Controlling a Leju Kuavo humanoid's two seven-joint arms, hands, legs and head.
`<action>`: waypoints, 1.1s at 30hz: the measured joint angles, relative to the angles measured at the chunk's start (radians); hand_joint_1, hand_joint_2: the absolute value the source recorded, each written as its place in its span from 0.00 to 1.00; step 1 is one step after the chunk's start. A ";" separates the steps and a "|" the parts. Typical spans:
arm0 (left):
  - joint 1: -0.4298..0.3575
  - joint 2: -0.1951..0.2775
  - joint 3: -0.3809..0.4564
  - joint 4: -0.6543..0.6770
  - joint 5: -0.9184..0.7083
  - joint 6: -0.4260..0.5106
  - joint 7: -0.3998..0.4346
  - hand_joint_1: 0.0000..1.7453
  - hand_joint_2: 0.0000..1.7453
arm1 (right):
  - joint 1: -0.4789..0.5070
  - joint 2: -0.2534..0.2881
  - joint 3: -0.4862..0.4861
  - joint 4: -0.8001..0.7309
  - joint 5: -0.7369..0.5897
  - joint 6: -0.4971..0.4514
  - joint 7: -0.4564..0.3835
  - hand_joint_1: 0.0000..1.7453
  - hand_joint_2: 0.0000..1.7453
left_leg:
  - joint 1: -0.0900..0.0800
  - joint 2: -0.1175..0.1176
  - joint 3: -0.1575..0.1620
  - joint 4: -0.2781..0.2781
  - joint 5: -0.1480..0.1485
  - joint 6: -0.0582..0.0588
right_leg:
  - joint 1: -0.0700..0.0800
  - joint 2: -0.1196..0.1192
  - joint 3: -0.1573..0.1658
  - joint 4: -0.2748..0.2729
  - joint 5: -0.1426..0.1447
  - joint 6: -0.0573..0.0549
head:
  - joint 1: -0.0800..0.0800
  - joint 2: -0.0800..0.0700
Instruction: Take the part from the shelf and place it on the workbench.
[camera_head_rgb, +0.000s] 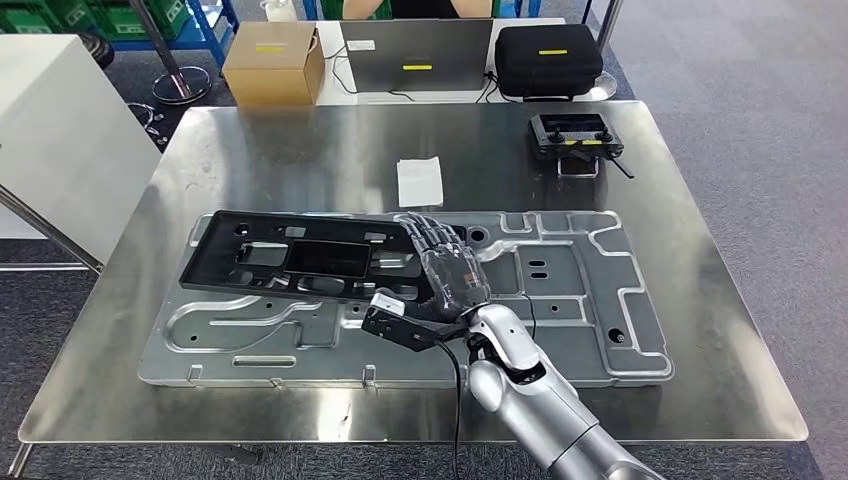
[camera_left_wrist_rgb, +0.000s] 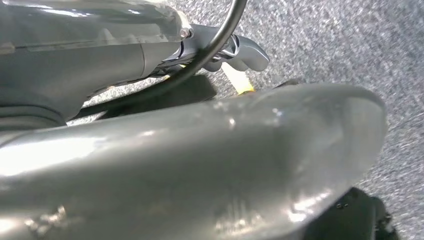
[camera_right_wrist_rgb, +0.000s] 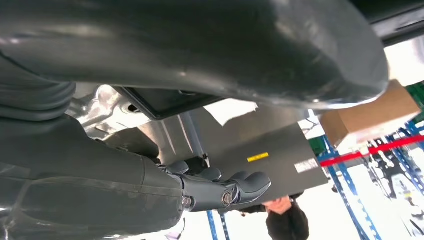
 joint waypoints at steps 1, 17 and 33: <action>0.000 0.000 0.000 0.000 0.000 0.002 0.003 0.00 0.00 | 0.004 -0.002 -0.002 -0.007 -0.001 -0.003 -0.001 0.00 0.00 | -0.003 0.000 0.032 -0.052 0.012 0.005 | 0.001 0.000 -0.004 0.002 0.004 0.005 | 0.000 0.000; -0.001 -0.004 0.000 0.002 -0.015 0.007 0.015 0.00 0.00 | 0.081 -0.044 -0.028 -0.069 -0.005 -0.016 -0.006 0.00 0.00 | -0.006 0.012 -0.090 -0.092 0.144 0.025 | -0.013 0.000 0.112 0.010 -0.090 0.047 | 0.003 0.000; -0.005 -0.002 0.000 0.002 -0.016 0.000 0.018 0.00 0.00 | 0.124 -0.048 -0.032 -0.073 0.002 -0.025 -0.018 0.00 0.00 | -0.007 0.005 0.067 -0.078 -0.005 -0.006 | -0.010 -0.010 -0.051 0.002 0.056 0.028 | -0.003 0.000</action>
